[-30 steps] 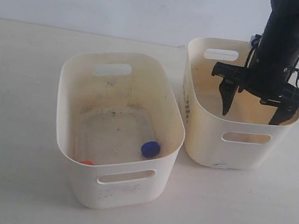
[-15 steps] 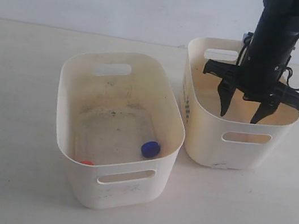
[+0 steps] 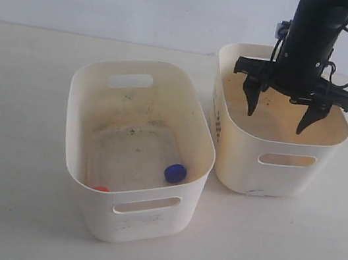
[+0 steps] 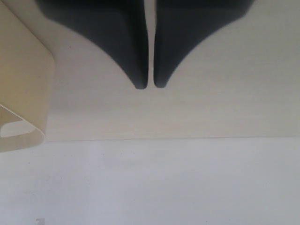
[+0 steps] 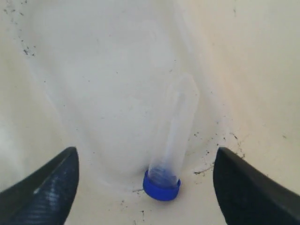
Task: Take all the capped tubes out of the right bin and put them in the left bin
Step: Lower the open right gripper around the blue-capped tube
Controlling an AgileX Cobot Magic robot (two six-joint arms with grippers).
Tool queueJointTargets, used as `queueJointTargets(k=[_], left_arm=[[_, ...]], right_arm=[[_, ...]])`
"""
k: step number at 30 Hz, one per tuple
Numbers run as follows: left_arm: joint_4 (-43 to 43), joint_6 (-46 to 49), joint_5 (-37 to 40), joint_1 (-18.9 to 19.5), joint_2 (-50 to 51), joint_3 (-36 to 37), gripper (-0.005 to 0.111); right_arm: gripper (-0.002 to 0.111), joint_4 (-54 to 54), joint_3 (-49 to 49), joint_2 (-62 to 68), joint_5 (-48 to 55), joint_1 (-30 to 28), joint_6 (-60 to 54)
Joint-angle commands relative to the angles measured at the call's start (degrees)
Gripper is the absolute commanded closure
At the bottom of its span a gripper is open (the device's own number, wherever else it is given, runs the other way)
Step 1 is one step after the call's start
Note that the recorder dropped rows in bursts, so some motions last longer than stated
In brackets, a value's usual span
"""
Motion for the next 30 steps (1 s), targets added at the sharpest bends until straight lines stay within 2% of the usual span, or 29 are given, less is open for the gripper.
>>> queueJointTargets(k=[1, 4, 8, 21, 25, 30], left_arm=[[-0.36, -0.54, -0.35, 0.02, 0.03, -0.21, 0.102], [-0.36, -0.54, -0.35, 0.02, 0.03, -0.21, 0.102], [-0.36, -0.54, -0.35, 0.02, 0.03, -0.21, 0.102], [-0.36, -0.54, -0.35, 0.02, 0.03, -0.21, 0.102], [-0.36, -0.54, -0.35, 0.02, 0.03, -0.21, 0.102], [-0.36, -0.54, -0.35, 0.02, 0.03, -0.21, 0.102]], right_arm=[[0.034, -1.74, -0.67, 0.18, 0.27, 0.05, -0.34], [0.034, -1.23, -0.67, 1.75, 0.27, 0.05, -1.15], [0.040, -0.62, -0.67, 3.27, 0.27, 0.05, -1.15], [0.040, -0.86, -0.70, 3.53, 0.27, -0.07, -3.11], [0.040, -1.61, -3.34, 3.53, 0.27, -0.87, -7.71], [0.040, 4.98, -4.61, 3.76, 0.27, -1.19, -7.85]])
